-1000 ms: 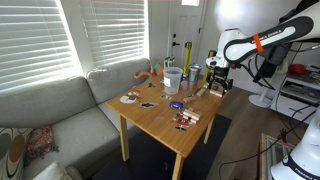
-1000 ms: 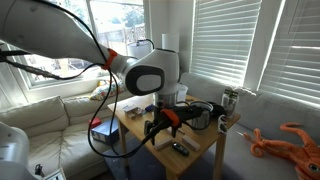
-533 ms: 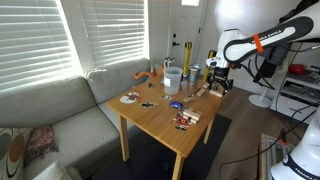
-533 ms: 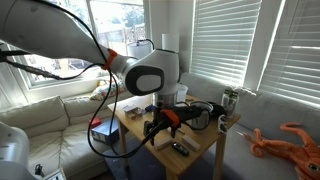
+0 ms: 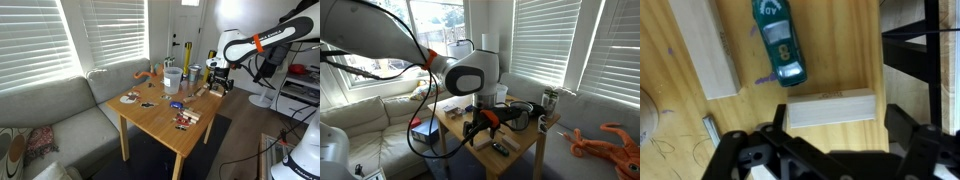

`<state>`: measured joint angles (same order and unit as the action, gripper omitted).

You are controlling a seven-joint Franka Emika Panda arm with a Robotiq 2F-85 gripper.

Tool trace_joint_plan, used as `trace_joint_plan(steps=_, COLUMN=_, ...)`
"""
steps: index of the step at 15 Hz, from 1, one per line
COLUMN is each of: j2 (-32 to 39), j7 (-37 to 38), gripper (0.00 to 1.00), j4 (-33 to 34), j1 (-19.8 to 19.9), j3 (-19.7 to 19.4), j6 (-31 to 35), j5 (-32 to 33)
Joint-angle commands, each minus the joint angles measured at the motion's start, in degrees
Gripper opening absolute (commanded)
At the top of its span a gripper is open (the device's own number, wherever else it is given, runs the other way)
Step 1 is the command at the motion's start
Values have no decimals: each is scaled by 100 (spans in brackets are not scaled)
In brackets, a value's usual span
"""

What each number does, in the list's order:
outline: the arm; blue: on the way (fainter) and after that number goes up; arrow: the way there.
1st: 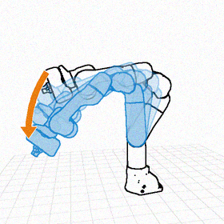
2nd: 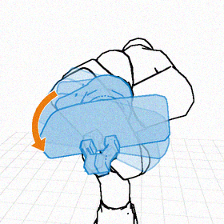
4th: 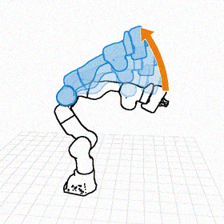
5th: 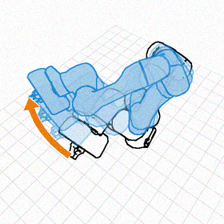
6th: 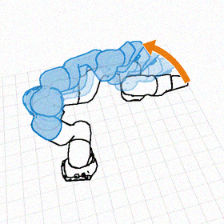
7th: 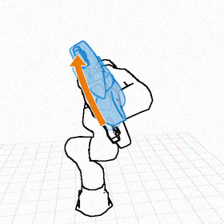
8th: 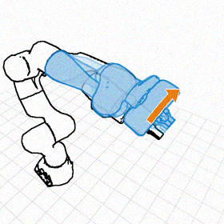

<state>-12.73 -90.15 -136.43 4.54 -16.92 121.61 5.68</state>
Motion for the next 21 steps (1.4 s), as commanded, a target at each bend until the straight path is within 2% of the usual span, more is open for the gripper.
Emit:
trace_joint_plan(steps=1, j2=-20, j7=-130, gripper=100, j4=-35, j1=142, j3=110, j6=-65, j5=22)
trace_joint_plan(steps=3, j2=-10, j7=-133, gripper=100, j4=-47, j1=143, j3=107, j6=-53, j5=16)
trace_joint_plan(steps=4, j2=-8, j7=-141, gripper=94, j4=-52, j1=143, j3=104, j6=-51, j5=9)
trace_joint_plan(steps=5, j2=-5, j7=-148, gripper=76, j4=-56, j1=142, j3=103, j6=-49, j5=3)
trace_joint_plan(steps=7, j2=5, j7=-131, gripper=60, j4=-54, j1=140, j3=108, j6=-48, j5=2)
trace_joint_plan(steps=12, j2=-320, j7=63, gripper=60, j4=-81, j1=87, j3=274, j6=-326, j5=55)
trace_joint_plan(steps=18, j2=-1213, j7=478, gripper=60, j4=-189, j1=-120, j3=782, j6=-1126, j5=61)
trace_joint_plan(steps=21, j2=-1553, j7=796, gripper=60, j4=-287, j1=-352, j3=1043, j6=-1217, j5=-76)
